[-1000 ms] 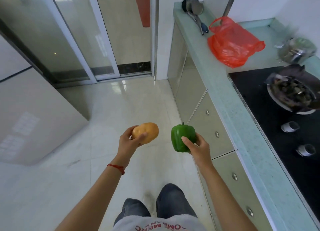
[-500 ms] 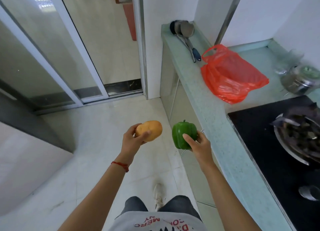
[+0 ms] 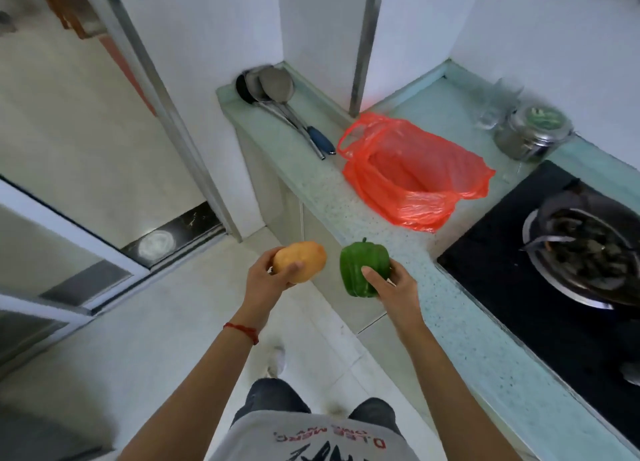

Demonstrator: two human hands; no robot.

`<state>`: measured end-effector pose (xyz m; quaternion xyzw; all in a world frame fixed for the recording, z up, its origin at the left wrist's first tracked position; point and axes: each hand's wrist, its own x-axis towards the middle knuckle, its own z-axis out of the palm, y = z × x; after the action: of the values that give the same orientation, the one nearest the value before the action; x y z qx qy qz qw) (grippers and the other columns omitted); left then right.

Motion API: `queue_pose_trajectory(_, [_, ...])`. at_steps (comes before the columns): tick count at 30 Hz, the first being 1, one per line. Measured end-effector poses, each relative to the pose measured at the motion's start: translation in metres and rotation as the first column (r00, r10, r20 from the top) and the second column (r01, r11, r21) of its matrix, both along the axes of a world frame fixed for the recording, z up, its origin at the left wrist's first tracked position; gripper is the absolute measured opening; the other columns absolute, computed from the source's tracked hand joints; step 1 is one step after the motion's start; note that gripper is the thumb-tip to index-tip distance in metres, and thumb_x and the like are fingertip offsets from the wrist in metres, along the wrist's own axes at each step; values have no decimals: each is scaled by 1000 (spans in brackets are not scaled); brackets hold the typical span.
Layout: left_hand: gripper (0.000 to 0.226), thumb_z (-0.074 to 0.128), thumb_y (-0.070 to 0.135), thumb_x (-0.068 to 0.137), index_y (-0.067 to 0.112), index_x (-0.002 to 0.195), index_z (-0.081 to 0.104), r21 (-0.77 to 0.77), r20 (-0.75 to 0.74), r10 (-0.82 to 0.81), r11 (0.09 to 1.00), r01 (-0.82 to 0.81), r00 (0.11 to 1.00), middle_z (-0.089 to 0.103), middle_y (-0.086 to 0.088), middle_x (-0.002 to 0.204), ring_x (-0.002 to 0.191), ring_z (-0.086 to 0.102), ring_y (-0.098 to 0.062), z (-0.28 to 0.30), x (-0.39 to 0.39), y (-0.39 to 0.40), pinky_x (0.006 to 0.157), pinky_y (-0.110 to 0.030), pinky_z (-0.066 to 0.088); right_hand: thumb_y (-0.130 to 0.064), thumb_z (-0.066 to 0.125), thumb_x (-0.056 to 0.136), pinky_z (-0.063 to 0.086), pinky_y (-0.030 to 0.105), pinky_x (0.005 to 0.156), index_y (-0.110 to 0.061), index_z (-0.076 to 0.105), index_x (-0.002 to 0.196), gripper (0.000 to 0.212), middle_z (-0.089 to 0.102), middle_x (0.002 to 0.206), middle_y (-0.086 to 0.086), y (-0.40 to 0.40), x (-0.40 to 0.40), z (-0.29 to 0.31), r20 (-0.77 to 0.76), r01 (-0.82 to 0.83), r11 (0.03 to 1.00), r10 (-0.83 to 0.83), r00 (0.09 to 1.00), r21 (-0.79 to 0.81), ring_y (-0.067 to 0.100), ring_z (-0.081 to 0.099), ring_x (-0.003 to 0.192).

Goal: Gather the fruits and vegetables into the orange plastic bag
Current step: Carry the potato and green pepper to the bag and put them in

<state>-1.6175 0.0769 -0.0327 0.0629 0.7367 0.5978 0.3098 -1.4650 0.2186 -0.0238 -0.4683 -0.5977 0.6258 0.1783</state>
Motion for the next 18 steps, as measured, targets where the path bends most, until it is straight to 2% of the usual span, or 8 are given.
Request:
queue_pose_trajectory(3, [52, 75, 50, 52, 27, 97, 59, -17, -33, -183, 983, 183, 982, 59, 6, 95, 90, 60, -18, 2, -33, 29, 71, -36, 57, -28, 73, 75, 53, 39, 89, -13, 54, 123, 53, 63, 110, 4, 1, -10, 3, 33, 167, 986, -166, 986, -13, 16, 62, 97])
queue_pose_trajectory(6, [58, 70, 56, 47, 29, 97, 59, -33, -66, -348, 938, 346, 935, 59, 10, 92, 91, 60, -20, 8, -59, 58, 78, -42, 56, -28, 72, 76, 52, 42, 90, -12, 52, 124, 55, 62, 113, 6, 0, -18, 6, 31, 309, 951, -308, 951, -18, 19, 61, 99])
queue_pose_trajectory(10, [66, 72, 52, 46, 25, 103, 56, 9, -15, -475, 880, 476, 880, 55, -1, 106, 103, 57, -26, 15, -77, 88, 83, -49, 54, -25, 70, 78, 53, 39, 87, -10, 53, 122, 49, 63, 109, 6, -1, -28, 14, 11, 423, 906, -423, 906, -20, 17, 62, 94])
queue_pose_trajectory(13, [46, 79, 32, 63, 24, 102, 55, 30, -14, -509, 860, 509, 861, 56, -7, 111, 105, 57, -28, 18, -83, 106, 81, -44, 55, -22, 69, 79, 53, 33, 82, -13, 55, 117, 42, 63, 98, -2, 3, -33, 22, -18, 483, 875, -483, 875, -17, 8, 62, 86])
queue_pose_trajectory(14, [42, 78, 28, 67, 24, 103, 55, 34, -19, -518, 855, 518, 855, 56, -7, 111, 105, 58, -28, 18, -86, 112, 81, -43, 55, -22, 70, 79, 54, 34, 82, -13, 56, 116, 41, 63, 96, -4, 6, -34, 24, -30, 505, 863, -506, 862, -21, 7, 63, 85])
queue_pose_trajectory(16, [45, 78, 33, 63, 27, 101, 56, 45, -29, -531, 845, 532, 847, 57, -1, 105, 104, 58, -26, 20, -89, 126, 82, -43, 55, -22, 70, 79, 55, 34, 80, -13, 58, 113, 38, 64, 95, -5, 14, -35, 29, -50, 537, 844, -537, 842, -11, 9, 64, 87])
queue_pose_trajectory(18, [43, 78, 27, 67, 23, 104, 56, 80, -42, -530, 843, 532, 847, 56, 4, 101, 103, 58, -24, 29, -91, 141, 76, -36, 58, -21, 70, 79, 56, 28, 75, -17, 58, 110, 34, 64, 94, -7, 26, -37, 38, -76, 546, 837, -543, 836, 22, 7, 64, 87])
